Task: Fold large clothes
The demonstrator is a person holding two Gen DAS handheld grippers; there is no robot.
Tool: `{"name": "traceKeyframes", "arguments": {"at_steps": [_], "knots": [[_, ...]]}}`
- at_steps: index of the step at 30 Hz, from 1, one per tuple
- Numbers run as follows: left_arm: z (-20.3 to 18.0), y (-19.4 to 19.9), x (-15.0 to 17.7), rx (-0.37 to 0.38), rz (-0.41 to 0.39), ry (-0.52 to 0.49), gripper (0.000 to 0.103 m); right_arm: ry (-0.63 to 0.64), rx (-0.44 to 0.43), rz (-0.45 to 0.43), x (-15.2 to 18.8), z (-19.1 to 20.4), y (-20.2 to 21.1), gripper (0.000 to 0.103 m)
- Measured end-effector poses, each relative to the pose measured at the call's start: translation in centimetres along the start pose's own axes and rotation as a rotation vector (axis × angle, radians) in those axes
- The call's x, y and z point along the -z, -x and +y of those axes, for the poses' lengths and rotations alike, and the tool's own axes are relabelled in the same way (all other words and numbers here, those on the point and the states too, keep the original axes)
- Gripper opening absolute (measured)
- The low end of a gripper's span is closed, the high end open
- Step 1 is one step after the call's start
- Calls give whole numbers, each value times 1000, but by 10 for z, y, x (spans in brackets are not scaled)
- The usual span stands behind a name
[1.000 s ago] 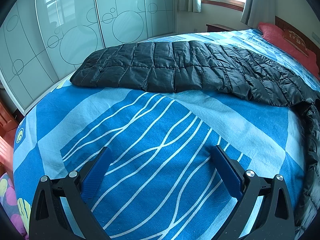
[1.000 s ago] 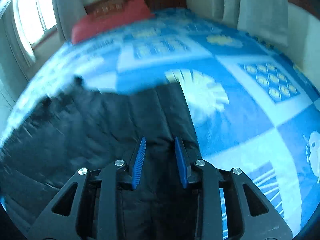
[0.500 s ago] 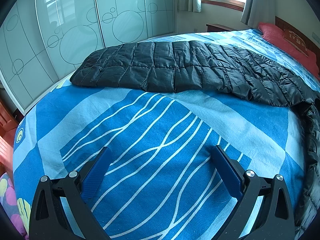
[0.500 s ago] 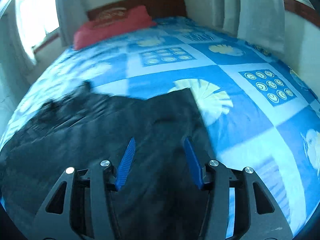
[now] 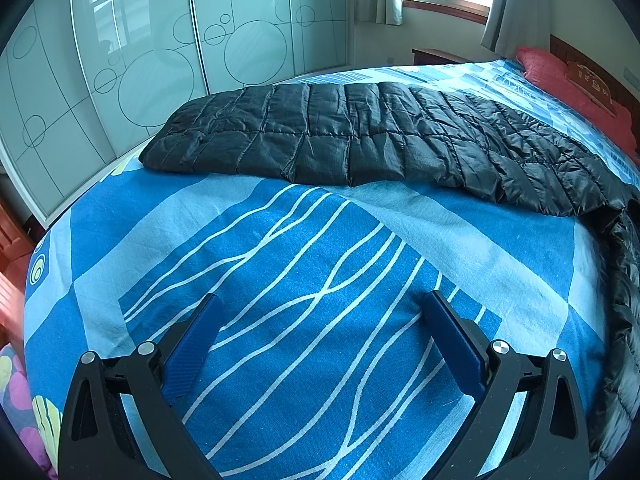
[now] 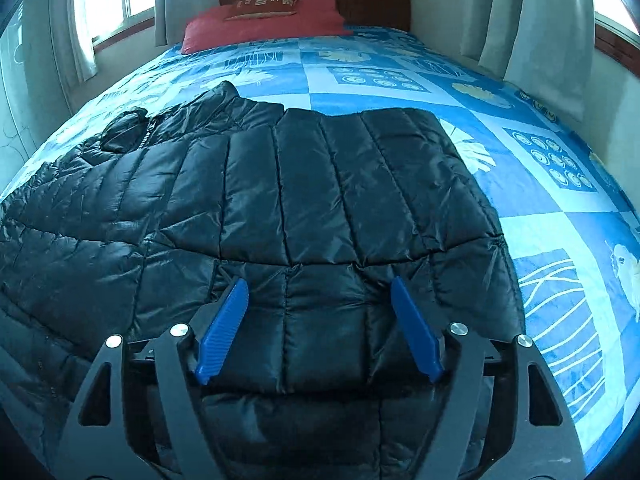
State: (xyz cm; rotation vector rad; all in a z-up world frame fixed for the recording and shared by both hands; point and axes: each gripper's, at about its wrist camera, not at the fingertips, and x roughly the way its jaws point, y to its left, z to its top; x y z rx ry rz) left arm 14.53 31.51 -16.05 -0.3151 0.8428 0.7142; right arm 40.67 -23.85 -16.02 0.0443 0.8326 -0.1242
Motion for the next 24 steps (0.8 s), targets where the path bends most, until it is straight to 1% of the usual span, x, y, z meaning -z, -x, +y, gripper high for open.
{"name": "traceKeyframes", "arguments": {"at_steps": [1, 4, 5, 6, 8, 11, 13, 14, 15, 18, 19, 22, 23, 24], "knots": [[0, 0, 0, 0, 2, 0, 99, -2, -7, -3, 1, -1, 0, 75], [3, 0, -1, 14, 13, 8, 99, 9, -35, -2, 1, 2, -3, 85], [3, 1, -2, 19, 17, 11, 99, 21, -37, 2, 1, 4, -4, 89], [5, 2, -3, 24, 21, 15, 99, 29, -28, 4, 2, 7, -4, 91], [7, 2, -4, 39, 33, 25, 99, 40, -16, 6, 2, 9, -4, 91], [12, 3, -6, 64, 47, 44, 99, 30, -31, 0, 3, 7, -3, 91], [12, 3, -7, 66, 56, 37, 99, 28, -34, -4, 3, 7, -2, 91], [14, 4, -8, 78, 62, 33, 99, 29, -32, -6, 3, 7, -1, 91], [16, 5, -9, 94, 63, 35, 99, 31, -30, -6, 3, 7, -1, 91], [37, 11, -18, 211, 26, 93, 99, 30, -33, -6, 3, 6, -1, 91], [51, 10, -24, 256, 16, 146, 99, 29, -34, -7, 3, 7, -1, 91], [79, -2, -39, 316, 36, 263, 98, 31, -34, -8, 4, 5, -1, 91], [90, -8, -44, 357, 24, 311, 98, 31, -34, -7, 4, 5, -1, 91], [96, -11, -47, 373, 14, 340, 98, 31, -34, -9, 4, 6, -1, 92]]}}
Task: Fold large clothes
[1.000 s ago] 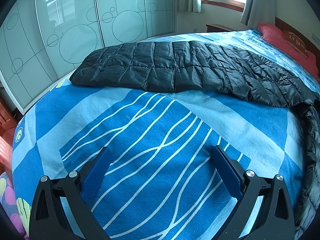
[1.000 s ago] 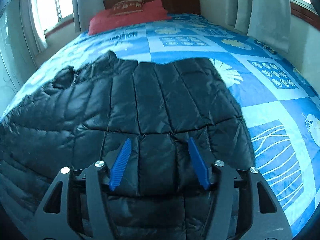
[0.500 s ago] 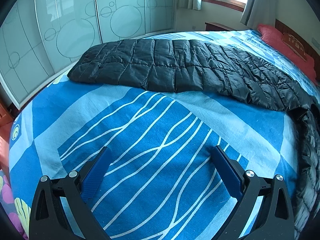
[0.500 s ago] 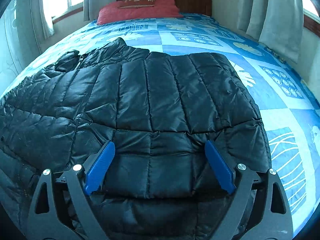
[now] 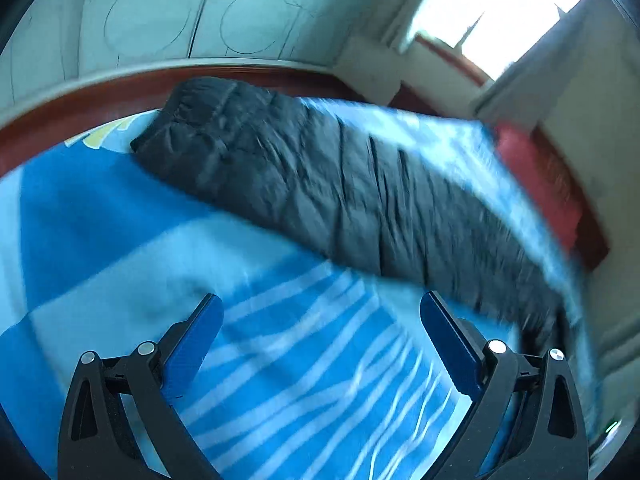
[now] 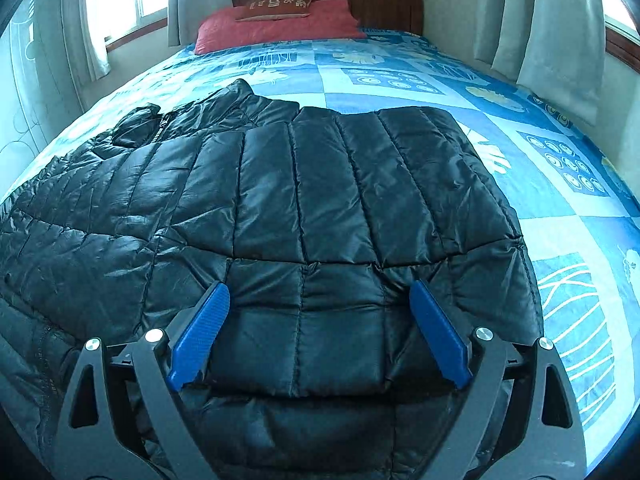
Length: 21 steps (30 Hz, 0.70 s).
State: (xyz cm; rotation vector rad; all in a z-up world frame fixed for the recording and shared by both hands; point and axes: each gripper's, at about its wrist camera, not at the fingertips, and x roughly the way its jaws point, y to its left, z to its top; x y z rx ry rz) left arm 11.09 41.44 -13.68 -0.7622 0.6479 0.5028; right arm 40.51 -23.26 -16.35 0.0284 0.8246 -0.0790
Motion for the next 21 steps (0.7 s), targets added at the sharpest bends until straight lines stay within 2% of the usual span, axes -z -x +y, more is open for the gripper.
{"name": "traceKeyframes", "arguments": {"at_steps": [4, 6, 10, 12, 13, 14, 15, 16, 18, 20, 21], "knots": [[23, -13, -28, 105, -58, 124, 98, 2, 0, 1, 0, 0, 0, 92], [31, -20, -38, 133, -93, 161, 98, 3, 2, 1, 0, 0, 0, 92], [25, -26, -51, 78, -125, 144, 98, 6, 4, 1, 0, 0, 0, 92], [24, -23, -50, 70, -150, 174, 95, 9, 6, 1, 0, 0, 0, 92], [24, -22, -50, 42, -156, 183, 89, 10, 7, 0, 0, 0, 0, 92], [25, -20, -50, -1, -164, 197, 72, 11, 8, -1, 0, 0, 0, 92], [29, -20, -51, -23, -171, 219, 61, 10, 7, 0, 0, 0, 0, 92], [34, -16, -49, -30, -178, 231, 55, 9, 8, -1, 1, 1, 1, 92], [40, -12, -48, -60, -187, 255, 27, 10, 8, -1, 1, 1, 1, 92], [43, -13, -49, -61, -182, 265, 15, 9, 8, -1, 1, 1, 1, 92], [43, -13, -50, -71, -180, 261, 13, 9, 8, -1, 1, 2, 1, 93]]}}
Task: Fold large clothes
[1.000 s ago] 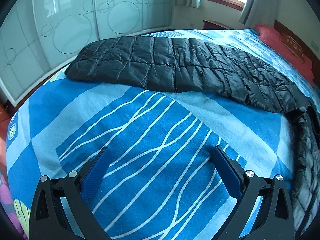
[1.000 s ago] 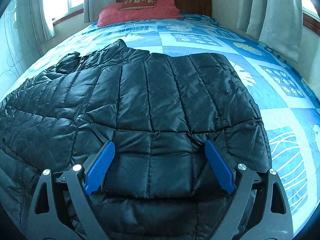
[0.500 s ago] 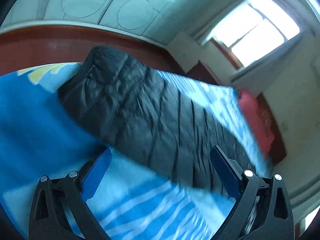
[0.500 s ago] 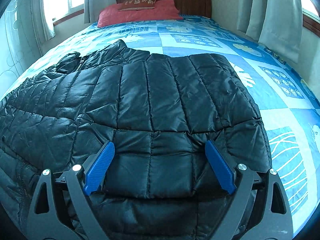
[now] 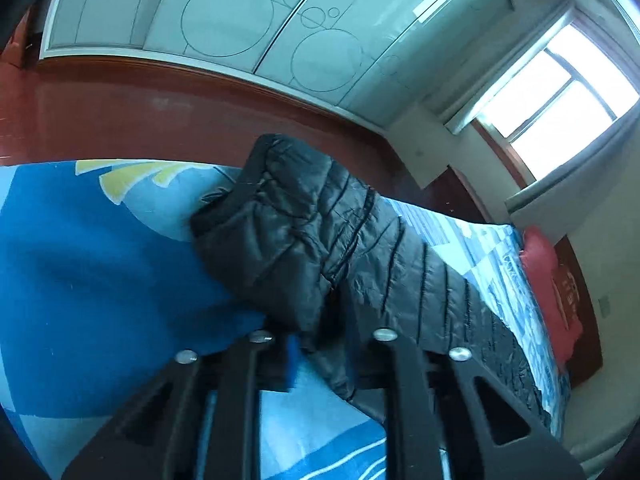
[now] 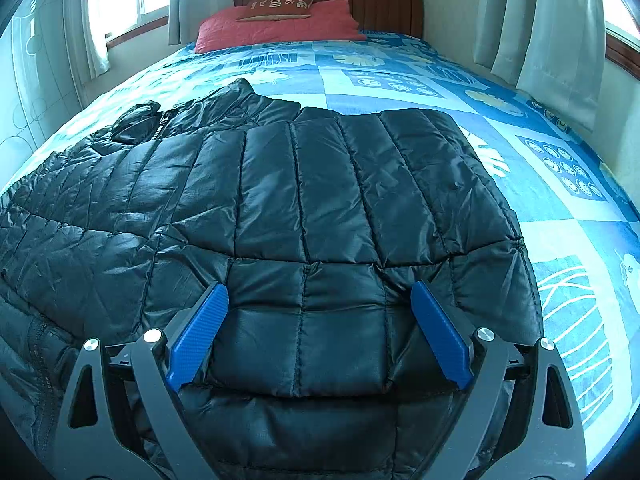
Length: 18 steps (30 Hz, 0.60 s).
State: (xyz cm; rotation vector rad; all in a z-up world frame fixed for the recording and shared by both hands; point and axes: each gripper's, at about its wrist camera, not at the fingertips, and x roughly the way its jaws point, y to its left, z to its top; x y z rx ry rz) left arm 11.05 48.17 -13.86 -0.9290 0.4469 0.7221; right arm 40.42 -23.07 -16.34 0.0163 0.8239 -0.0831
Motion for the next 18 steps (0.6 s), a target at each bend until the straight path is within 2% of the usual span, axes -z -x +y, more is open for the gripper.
{"name": "traceKeyframes", "arguments": {"at_steps": [4, 7, 11, 14, 18], "knots": [[-25, 16, 4, -44, -37, -97, 6, 0, 0, 0, 0, 0, 0, 93], [-60, 29, 13, -25, -87, -204, 6, 0, 1, -1, 0, 0, 0, 93], [-123, 44, 41, 12, -131, -410, 6, -1, -1, -1, 0, 0, 0, 93], [-183, 58, 83, 79, -135, -580, 6, 0, 1, -1, 0, 1, 0, 93], [-256, 69, 156, 201, -93, -759, 6, -2, -3, -3, 0, -1, 0, 93]]}}
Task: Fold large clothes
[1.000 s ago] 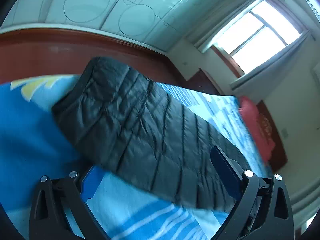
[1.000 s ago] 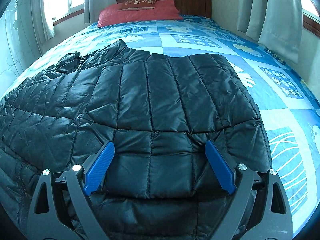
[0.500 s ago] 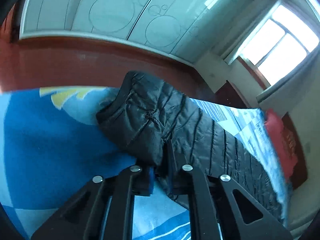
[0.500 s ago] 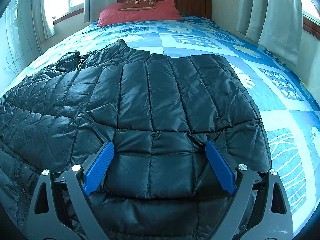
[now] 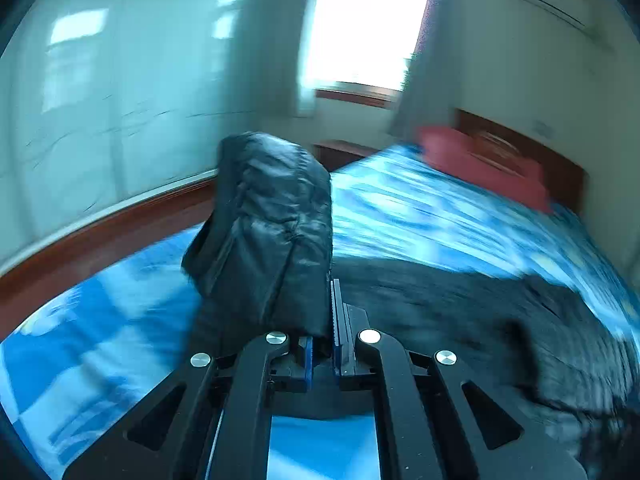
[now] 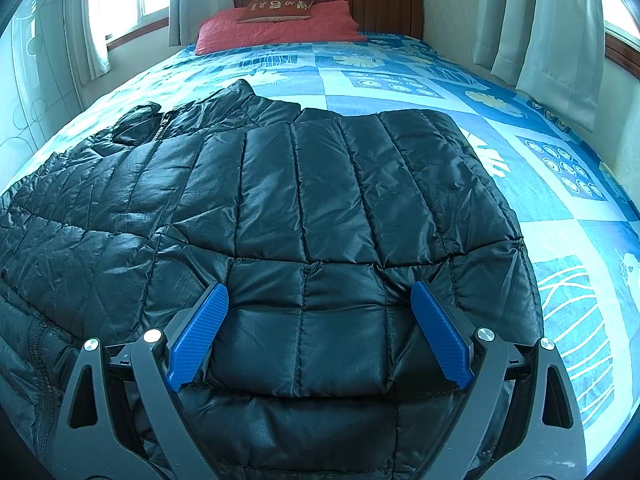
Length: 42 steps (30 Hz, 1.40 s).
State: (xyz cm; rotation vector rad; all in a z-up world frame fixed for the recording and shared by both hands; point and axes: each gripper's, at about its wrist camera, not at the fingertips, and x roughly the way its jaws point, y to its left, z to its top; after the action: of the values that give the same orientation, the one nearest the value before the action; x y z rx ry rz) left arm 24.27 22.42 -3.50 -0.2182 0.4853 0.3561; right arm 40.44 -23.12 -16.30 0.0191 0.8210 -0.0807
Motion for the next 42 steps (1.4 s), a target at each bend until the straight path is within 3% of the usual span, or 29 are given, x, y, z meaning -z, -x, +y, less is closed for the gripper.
{"name": "traceKeyframes", "arguments": {"at_steps": [9, 14, 18, 20, 23, 25, 27, 28, 32, 35, 38, 42], "knots": [[-195, -6, 31, 231, 62, -245, 6, -2, -2, -2, 0, 0, 0, 93], [-256, -15, 60, 291, 113, -325, 6, -4, -4, -3, -1, 0, 0, 93], [-281, -34, 97, 295, 210, -374, 6, -4, -4, -4, -1, 0, 0, 93], [-283, -39, 105, 297, 257, -389, 9, -4, -3, -3, -2, 0, -1, 93], [-288, -36, 105, 299, 267, -411, 13, -4, -3, -3, -1, 0, 0, 93], [-287, -30, 100, 340, 270, -401, 28, 0, -3, -3, -1, 0, 0, 93], [-287, -25, 99, 360, 264, -385, 61, 1, -1, -2, -1, 0, 0, 93], [-283, -18, 96, 373, 252, -372, 64, 2, 0, -2, -2, 0, 0, 93], [-270, 5, 88, 407, 217, -359, 72, 6, 8, 0, -2, 2, -1, 93], [-247, 21, 77, 418, 188, -355, 73, 7, 10, 4, -3, 2, -3, 93], [-213, 28, 69, 388, 178, -347, 73, 11, 17, 9, -3, 5, -3, 93], [-150, 17, 58, 305, 202, -259, 73, 25, 35, 23, -6, 8, -2, 93]]}}
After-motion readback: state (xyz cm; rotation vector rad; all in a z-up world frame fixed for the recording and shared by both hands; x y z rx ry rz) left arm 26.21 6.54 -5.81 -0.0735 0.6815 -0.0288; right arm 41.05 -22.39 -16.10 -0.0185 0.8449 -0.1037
